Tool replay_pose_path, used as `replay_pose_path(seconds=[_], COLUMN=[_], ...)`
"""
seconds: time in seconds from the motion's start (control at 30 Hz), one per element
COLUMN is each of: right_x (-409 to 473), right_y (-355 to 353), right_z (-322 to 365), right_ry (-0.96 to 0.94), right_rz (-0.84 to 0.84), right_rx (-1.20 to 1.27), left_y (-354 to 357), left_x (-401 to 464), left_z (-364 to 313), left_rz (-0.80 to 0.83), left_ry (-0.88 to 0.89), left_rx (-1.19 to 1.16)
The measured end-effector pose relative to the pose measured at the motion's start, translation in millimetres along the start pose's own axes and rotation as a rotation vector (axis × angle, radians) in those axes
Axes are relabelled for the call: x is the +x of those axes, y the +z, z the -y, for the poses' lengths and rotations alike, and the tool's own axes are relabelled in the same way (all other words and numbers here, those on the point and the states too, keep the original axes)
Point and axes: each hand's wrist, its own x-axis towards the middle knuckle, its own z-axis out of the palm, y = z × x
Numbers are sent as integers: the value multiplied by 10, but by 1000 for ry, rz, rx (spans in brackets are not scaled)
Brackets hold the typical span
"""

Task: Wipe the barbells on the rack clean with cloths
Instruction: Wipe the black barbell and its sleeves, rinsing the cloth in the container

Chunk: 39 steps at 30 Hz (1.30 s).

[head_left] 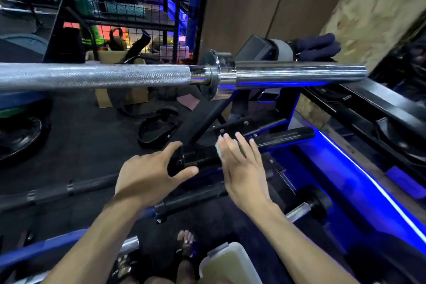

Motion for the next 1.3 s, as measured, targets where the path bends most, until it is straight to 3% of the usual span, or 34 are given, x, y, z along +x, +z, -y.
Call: replay_pose_path(seconds=[0.13, 0.27, 0.37, 0.43, 0.53, 0.6, 0.67, 0.77, 0.87, 0.93, 1.03, 1.2, 1.3], right_x=[40, -10, 22, 141, 235, 263, 277, 144, 174, 253, 323, 297, 251], right_y=[-2, 70, 104, 107, 58, 83, 150, 205, 90, 58, -30, -4, -80], right_z=[88, 323, 137, -221, -847, -888, -568, -65, -323, -715, -956, -548, -576], right_ry=[23, -138, -225, -158, 136, 267, 243, -8, -126, -18, 259, 197, 138], right_rz=[-17, -81, -56, -26, -19, -49, -15, 16, 25, 80, 34, 71, 100], right_rx=[92, 261, 226, 117, 36, 49, 41, 165, 88, -27, 89, 301, 392], left_y=[1, 8, -5, -7, -8, 2, 1, 5, 6, -1, -1, 34, -9], left_x=[-16, -15, -7, -4, -12, -15, -19, -25, -34, -41, -36, -19, 27], left_z=[-16, -44, -77, -78, -74, -64, -62, -43, -27, -27, -39, -51, -36], left_rz=[-29, -61, -40, -37, -42, -47, -60, -69, -85, -81, -65, -26, 83], left_ry=[2, -2, -25, -30, -24, -25, -27, -23, -18, -22, -26, -20, -44], left_rx=[7, 79, 107, 107, 103, 107, 113, 114, 117, 109, 106, 99, 22])
